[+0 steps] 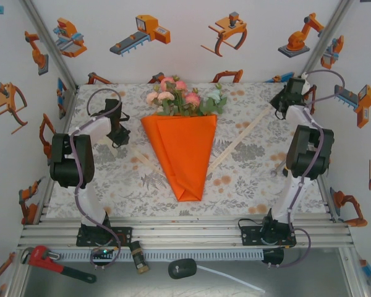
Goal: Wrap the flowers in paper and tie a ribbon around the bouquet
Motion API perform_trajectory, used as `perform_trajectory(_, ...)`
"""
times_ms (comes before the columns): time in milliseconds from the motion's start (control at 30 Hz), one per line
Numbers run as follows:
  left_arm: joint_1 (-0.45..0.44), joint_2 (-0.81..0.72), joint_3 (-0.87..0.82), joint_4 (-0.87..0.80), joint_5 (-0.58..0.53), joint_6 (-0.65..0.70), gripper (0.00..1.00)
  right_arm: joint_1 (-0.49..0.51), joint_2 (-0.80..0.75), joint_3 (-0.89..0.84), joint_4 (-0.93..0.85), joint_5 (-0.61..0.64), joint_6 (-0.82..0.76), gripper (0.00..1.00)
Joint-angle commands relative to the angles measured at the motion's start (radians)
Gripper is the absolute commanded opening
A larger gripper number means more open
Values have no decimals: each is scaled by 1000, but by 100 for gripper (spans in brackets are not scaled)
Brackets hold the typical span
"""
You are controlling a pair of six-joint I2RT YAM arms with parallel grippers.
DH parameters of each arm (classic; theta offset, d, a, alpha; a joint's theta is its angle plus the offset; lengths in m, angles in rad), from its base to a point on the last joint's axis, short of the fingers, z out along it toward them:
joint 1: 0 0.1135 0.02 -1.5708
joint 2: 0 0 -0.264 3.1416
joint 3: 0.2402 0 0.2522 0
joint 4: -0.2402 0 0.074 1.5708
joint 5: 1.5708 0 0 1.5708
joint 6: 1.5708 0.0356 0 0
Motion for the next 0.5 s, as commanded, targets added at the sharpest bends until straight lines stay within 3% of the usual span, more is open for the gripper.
perform_trajectory(0,13,21,27,17,-3,31,0,-3,40,88,13,36,11,0)
perform_trajectory(233,12,49,45,49,42,60,0,-2,100,194,-44,21,-9,0)
perform_trajectory(333,-14,30,20,81,88,82,0,4,71,165,-41,-17,-13,0)
perform_trajectory(467,-49,-67,-62,103,71,94,0,32,-38,71,-8,-59,-29,0)
